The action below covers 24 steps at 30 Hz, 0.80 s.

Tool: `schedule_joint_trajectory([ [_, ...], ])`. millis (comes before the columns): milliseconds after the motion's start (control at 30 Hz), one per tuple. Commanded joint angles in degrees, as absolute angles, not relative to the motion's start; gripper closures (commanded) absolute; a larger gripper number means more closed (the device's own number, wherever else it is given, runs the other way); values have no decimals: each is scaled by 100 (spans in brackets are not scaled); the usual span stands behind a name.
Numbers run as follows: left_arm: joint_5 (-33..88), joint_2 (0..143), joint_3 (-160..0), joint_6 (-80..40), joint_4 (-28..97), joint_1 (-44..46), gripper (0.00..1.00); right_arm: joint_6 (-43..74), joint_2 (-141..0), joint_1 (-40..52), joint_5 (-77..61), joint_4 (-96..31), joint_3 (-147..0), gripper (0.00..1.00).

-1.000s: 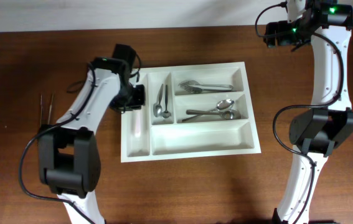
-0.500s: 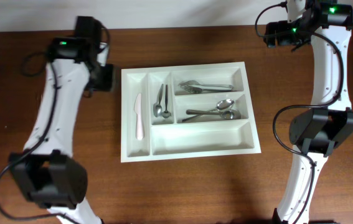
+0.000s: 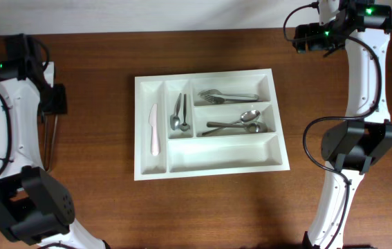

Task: Pack container
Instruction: 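Move the left gripper to the metal tongs and grasp them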

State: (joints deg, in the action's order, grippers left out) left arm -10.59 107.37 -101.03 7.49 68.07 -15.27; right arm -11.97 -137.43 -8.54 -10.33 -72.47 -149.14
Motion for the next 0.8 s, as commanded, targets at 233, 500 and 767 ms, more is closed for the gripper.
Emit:
schedule_joint_trajectory([
  [233,-705,10691,-8353,1769,5192,-2058,52,-1149,-13603,-832,-982,-7247,-15017,1],
  [500,-617,10707,-7660,2036,4287,-2272,51,-1149,-13603,-832,-982,-7247,-15017,1],
  [767,-617,10840,-7465,2252,3789,-2274,48,-1149,-13603,-832,-982,-7247,-15017,1],
])
